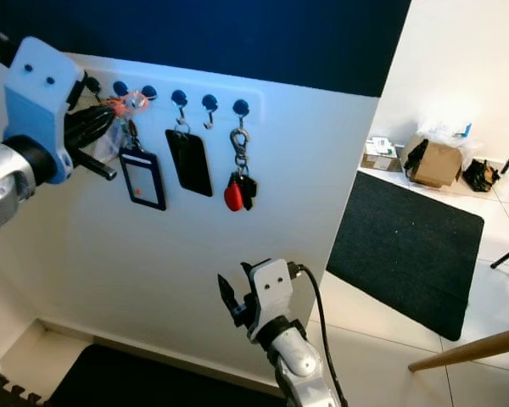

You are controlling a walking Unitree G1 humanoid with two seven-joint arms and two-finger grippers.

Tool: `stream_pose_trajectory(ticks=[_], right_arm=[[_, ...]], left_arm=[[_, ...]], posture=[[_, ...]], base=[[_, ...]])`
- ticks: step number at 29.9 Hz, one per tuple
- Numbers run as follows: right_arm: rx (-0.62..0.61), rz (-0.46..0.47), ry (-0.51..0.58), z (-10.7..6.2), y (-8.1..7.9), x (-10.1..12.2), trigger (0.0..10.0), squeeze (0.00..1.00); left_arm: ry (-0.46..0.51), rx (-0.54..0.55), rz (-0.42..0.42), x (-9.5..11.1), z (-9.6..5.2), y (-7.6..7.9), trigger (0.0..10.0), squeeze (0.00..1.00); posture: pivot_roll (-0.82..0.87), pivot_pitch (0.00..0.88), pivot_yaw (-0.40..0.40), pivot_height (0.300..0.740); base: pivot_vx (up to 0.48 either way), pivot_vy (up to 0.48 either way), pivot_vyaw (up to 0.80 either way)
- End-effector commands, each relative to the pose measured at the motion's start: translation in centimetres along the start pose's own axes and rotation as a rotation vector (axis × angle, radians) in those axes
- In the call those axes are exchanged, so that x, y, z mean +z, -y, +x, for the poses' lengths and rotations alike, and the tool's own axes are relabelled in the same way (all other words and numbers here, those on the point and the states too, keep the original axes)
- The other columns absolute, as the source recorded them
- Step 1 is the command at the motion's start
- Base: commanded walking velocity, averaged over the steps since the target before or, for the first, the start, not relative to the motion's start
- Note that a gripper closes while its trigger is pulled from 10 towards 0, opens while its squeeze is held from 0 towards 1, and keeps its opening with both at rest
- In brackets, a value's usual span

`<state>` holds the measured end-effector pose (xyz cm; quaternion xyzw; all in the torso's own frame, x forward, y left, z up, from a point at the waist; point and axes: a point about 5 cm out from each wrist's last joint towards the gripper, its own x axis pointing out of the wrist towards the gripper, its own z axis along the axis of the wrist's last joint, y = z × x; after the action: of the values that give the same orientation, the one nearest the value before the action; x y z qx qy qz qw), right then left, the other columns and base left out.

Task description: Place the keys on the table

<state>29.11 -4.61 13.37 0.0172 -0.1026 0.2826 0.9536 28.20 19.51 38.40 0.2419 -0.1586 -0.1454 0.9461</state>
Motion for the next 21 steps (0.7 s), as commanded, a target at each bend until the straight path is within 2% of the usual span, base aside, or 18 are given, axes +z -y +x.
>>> stream_pose_trajectory(ticks=[1, 4, 6, 11, 14, 17, 18, 21], right_arm=[[-0.006, 0.020, -0.020, -0.3, 0.0, -0.5, 10.0, 0.00], [-0.003, 0.024, -0.021, -0.2, -0.1, -0.5, 10.0, 0.00], [-0.003, 0.025, -0.021, -0.2, -0.1, -0.5, 10.0, 0.00], [-0.010, 0.026, -0.022, -0.3, -0.1, -0.6, 10.0, 0.00], [-0.011, 0.026, -0.023, -0.3, 0.0, -0.6, 10.0, 0.00], [-0.012, 0.027, -0.024, -0.3, -0.1, -0.7, 10.0, 0.00], [-0.011, 0.027, -0.022, -0.2, -0.2, -0.6, 10.0, 0.00], [-0.011, 0.028, -0.020, -0.1, -0.2, -0.6, 10.0, 0.00]], left_arm=[[0.003, -0.045, 0.064, 0.6, -0.5, 0.4, 10.0, 0.00], [-0.065, -0.054, 0.116, -0.3, -0.6, 0.7, 10.0, 0.00], [-0.077, -0.053, 0.116, -0.5, -0.6, 0.7, 10.0, 0.00], [-0.162, -0.104, 0.134, -2.4, -0.8, 0.8, 10.0, 0.00], [-0.172, -0.100, 0.137, -2.6, -0.7, 0.7, 10.0, 0.00], [-0.178, -0.048, 0.153, -2.8, -0.1, 0.1, 10.0, 0.00], [-0.156, 0.012, 0.140, -2.5, 0.6, -0.5, 10.0, 0.00], [-0.121, 0.059, 0.118, -2.0, 1.4, -1.0, 10.0, 0.00]], posture=[[0.26, 0.158, -0.023, 0.740], [0.26, 0.163, -0.021, 0.740], [0.26, 0.163, -0.021, 0.740], [0.25, 0.165, -0.016, 0.740], [0.25, 0.165, -0.015, 0.740], [0.26, 0.165, -0.015, 0.740], [0.25, 0.164, -0.013, 0.740], [0.25, 0.163, -0.012, 0.740]], base=[[0.000, 0.000, 0.00], [0.000, 0.000, 0.00], [0.000, 0.000, 0.00], [0.000, 0.000, 0.00], [0.000, 0.000, 0.00], [0.000, 0.000, 0.00], [0.000, 0.000, 0.00], [0.000, 0.000, 0.00]])
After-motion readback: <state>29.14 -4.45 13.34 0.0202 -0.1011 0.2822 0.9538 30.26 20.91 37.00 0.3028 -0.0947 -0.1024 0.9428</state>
